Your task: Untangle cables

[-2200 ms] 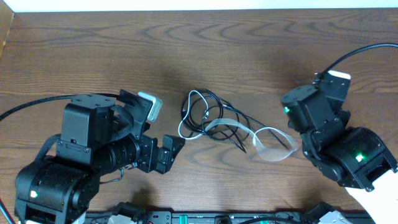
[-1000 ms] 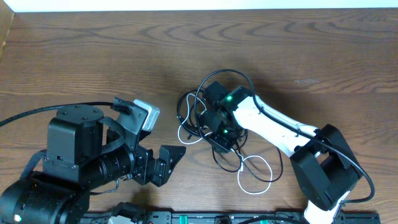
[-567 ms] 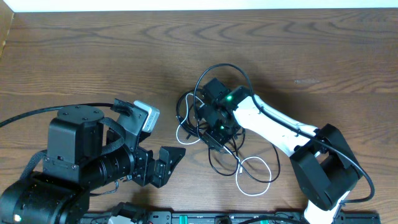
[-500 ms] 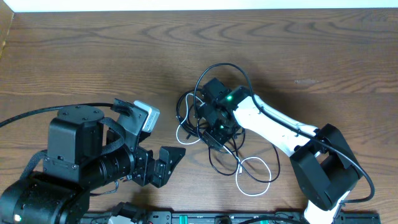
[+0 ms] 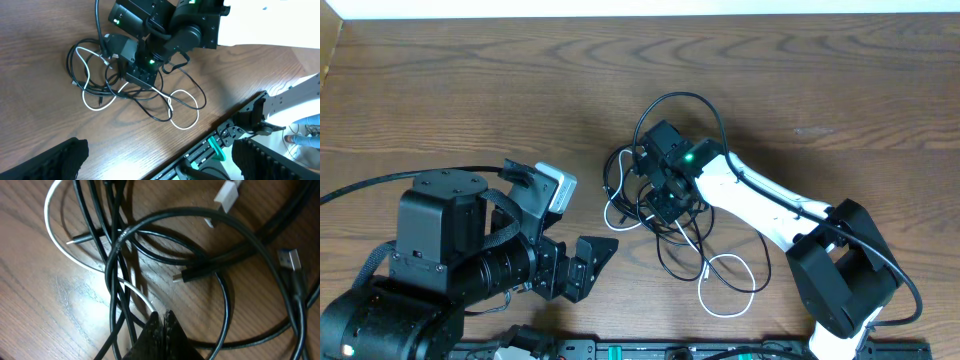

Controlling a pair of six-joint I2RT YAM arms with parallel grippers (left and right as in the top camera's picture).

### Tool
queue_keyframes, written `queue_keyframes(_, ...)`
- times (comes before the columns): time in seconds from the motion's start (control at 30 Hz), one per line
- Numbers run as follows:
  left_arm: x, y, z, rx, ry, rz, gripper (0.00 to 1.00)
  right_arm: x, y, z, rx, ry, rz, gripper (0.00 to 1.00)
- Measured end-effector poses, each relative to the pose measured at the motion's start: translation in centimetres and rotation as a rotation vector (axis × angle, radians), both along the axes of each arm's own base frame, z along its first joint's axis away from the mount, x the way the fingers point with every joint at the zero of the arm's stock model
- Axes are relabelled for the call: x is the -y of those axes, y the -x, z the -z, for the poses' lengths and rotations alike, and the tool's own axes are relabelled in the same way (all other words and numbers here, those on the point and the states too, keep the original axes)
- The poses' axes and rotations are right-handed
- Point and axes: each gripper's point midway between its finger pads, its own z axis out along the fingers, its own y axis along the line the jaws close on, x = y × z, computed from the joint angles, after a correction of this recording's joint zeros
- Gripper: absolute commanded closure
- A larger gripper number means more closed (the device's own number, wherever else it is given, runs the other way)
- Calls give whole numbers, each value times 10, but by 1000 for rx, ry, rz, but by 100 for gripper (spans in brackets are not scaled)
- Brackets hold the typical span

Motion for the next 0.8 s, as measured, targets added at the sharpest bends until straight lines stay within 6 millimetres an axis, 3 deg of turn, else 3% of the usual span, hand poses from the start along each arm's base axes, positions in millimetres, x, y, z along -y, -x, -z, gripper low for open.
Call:
queue_keyframes(0.1,0,0,0,0,0,0,2,3,3,0,-14,13,16,92)
queue_keyframes(0.2,0,0,0,0,0,0,2,6,4,-5,-9,17,25,99)
queue_keyframes(0.37,0,0,0,-1,0,0,2,10,5,-19,9,15,33,99)
queue_keyframes(0.67,0,1,1,-8,-2,0,2,12,7,-21,7,22,33,99)
queue_keyframes(0.7,0,1,1,-8,-2,0,2,12,7,-22,7,21,33,90)
queue_keyframes(0.8,0,2,1,-9,-3,0,2,15,10,-23,-1,31,36,91)
